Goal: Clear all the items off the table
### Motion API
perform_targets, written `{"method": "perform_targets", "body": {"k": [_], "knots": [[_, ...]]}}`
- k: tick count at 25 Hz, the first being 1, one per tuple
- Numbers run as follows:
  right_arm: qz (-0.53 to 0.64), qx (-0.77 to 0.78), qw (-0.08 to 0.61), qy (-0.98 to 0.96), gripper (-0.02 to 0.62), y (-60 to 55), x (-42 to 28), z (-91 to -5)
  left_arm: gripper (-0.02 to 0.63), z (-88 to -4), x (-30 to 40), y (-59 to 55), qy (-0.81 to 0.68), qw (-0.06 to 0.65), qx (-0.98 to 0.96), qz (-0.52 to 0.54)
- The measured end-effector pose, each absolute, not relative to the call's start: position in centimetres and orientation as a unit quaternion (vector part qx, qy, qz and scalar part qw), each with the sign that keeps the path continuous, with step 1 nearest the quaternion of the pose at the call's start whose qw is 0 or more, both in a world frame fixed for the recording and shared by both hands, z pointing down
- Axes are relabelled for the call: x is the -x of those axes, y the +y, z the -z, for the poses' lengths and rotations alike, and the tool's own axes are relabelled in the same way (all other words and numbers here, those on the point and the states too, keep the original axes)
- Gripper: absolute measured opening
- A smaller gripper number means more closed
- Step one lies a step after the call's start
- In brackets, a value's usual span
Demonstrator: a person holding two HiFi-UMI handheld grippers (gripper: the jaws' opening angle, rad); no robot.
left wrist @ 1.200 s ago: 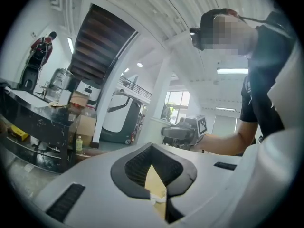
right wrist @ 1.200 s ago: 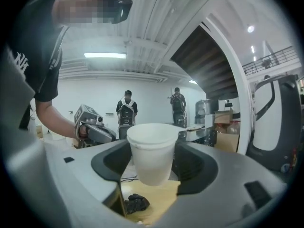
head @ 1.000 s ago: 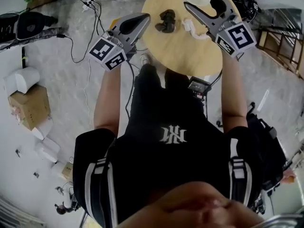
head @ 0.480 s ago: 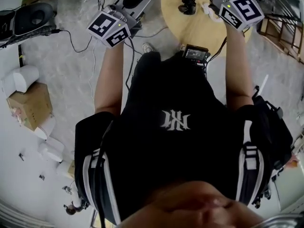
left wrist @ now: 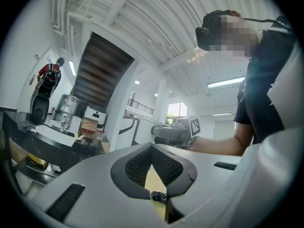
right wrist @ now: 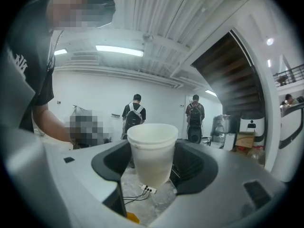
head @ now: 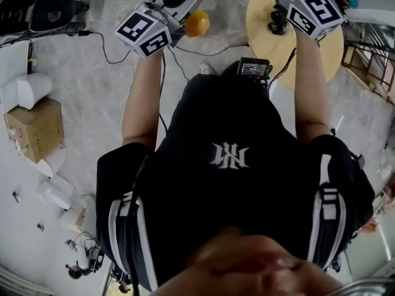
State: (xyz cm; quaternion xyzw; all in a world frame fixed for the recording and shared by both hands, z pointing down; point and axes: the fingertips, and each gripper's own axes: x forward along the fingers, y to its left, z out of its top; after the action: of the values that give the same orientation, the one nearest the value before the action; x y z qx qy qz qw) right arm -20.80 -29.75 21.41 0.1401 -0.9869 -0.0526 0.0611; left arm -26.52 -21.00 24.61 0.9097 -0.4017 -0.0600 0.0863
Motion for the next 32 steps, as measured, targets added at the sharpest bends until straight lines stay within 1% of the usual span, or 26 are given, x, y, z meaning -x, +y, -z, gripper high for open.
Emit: {"method": "perform_targets", "body": {"k": [7, 15, 23, 32], "knots": [[0.070, -0.128, 0.060, -0.987, 0.293, -31.0, 24.8, -20.6, 0.012, -24.0, 31.2, -21.6, -0.424, 0.077, -0.900, 0.066], [0.077, -0.142, 0.049, -0.986, 0.293, -36.9, 26.7, -20.2, 0.012, -23.8, 33.8, -25.9, -0.426, 0.069, -0.900, 0.056], [0.054, -0.165, 0.043, -0.984, 0.288, -48.3, 28.0, -22.7, 0.012, -25.5, 36.2, -36.1, -0.419, 0.082, -0.904, 0.031], [0.028, -0.215, 0.045, -0.975, 0.288, -61.6, 26.3, -26.6, 0.012, -27.6, 36.4, -48.1, -0.407, 0.082, -0.910, 0.004]]}}
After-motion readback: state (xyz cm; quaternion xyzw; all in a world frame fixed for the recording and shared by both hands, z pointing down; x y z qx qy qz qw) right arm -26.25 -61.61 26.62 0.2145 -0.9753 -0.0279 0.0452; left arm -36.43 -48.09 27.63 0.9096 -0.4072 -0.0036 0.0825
